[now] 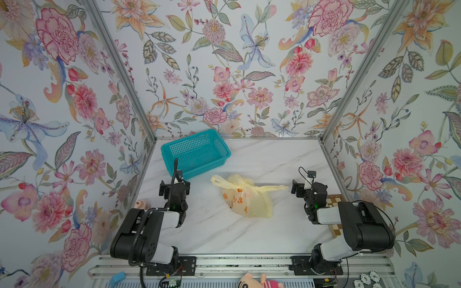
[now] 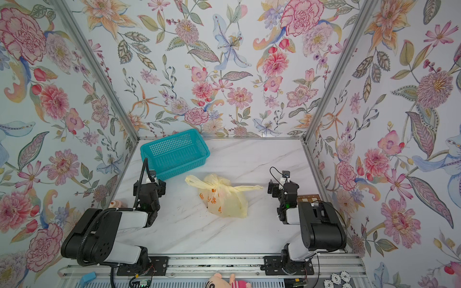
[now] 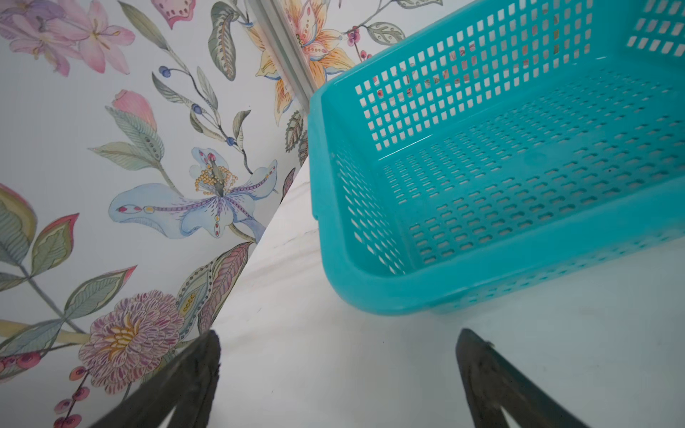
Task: Place the pears into plastic bags & tie knots
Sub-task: Reset both arms
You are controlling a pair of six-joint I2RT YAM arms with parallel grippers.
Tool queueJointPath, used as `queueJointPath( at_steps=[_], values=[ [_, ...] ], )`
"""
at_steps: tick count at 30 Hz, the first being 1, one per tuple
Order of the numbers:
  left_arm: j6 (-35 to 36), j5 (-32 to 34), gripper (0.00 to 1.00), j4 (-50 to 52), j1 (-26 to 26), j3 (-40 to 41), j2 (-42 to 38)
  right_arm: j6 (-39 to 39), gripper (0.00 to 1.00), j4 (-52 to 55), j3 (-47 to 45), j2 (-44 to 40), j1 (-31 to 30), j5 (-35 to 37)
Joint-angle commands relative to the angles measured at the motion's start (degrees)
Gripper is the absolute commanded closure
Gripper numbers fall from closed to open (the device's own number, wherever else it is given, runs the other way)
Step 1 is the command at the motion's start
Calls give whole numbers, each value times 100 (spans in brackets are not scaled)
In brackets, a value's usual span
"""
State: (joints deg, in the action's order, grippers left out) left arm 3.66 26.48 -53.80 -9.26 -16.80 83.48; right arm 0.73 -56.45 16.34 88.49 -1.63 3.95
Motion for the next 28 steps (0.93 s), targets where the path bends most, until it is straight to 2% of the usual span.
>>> queueJointPath(
  at_steps=[1,2,4,7,9,11,12,13,15,17,20,22,28],
  values=[
    [233,-563,0,-832,72,43,-262,69,1,-768,17,41,-54,308],
    [49,-657,0,-933,87,167,-400,65,1,-757,15,29,-48,319],
    [-519,-1376,0,-1068,252,401,-638,67,1,-800,8,33,-78,392],
    [-326,-1594,0,-1518,259,493,-522,77,1,-798,7,37,-92,423],
    [-189,-1763,0,-2280,342,598,-164,78,1,-790,3,38,-91,416],
    [-402,-1958,0,-2740,546,603,327,78,1,-788,5,37,-92,414],
    [-415,-2057,0,-3407,626,844,746,77,1,-789,4,37,-83,411],
    [-465,-2081,0,-3591,670,949,800,76,1,-790,6,37,-83,406],
    [-588,-2317,0,-2879,793,847,415,77,1,-791,11,37,-83,410],
    [-489,-2519,0,-2951,788,702,561,77,1,-792,4,37,-84,415],
    [-489,-2335,0,-2165,768,354,660,77,1,-789,9,37,-84,412],
    [-474,-2332,0,-2542,759,432,679,84,1,-772,30,45,-92,399],
    [-472,-2334,0,-2587,758,460,677,138,1,-1002,-144,-5,-139,423]
  ],
)
